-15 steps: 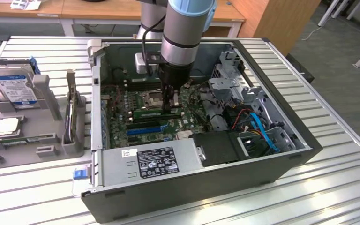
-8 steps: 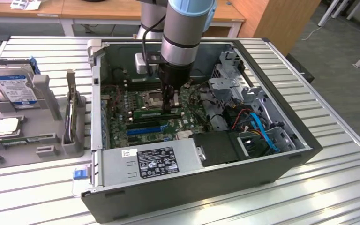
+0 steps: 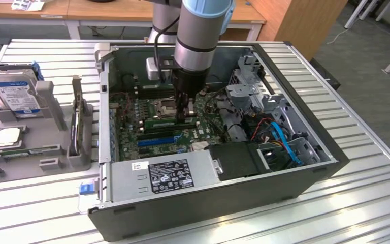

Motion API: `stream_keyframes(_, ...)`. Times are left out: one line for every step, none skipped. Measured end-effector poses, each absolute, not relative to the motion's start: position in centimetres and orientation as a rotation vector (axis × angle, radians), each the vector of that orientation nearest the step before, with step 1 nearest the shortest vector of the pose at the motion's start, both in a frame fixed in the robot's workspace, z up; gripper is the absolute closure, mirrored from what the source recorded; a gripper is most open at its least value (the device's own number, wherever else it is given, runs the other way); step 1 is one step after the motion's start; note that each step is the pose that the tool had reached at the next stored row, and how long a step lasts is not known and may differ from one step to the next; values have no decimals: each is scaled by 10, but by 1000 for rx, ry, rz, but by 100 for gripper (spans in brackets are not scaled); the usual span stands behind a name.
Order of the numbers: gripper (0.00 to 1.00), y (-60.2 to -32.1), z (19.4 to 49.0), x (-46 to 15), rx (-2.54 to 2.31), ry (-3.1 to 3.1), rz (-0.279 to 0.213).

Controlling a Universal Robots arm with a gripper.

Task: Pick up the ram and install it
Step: 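Insert the ram into the slot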

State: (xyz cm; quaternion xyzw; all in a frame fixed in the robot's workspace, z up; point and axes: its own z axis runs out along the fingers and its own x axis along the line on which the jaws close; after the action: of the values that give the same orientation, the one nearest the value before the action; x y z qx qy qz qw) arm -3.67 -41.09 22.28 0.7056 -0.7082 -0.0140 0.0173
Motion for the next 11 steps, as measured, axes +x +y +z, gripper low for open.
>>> stream_keyframes(88, -411, 222, -37, 2193, -2201, -44)
stream_keyframes(88, -411, 222, -37, 2193, -2201, -44)
stream_keyframes(88, -411, 222, -37, 2193, -2201, -44)
stream_keyframes(88, -411, 221, -37, 2193, -2200, -44)
stream_keyframes(88, -411, 221, -37, 2193, -2200, -43)
stream_keyframes(88, -411, 221, -37, 2193, -2200, -43)
stream_keyframes(88, -411, 221, -37, 2193, -2200, -43)
stream_keyframes(88, -411, 221, -37, 2193, -2200, -44)
stream_keyframes(88, -411, 221, -37, 2193, -2200, -44)
stream_keyframes(88, -411, 221, -37, 2194, -2200, -44)
stream_keyframes(88, -411, 221, -37, 2194, -2200, -43)
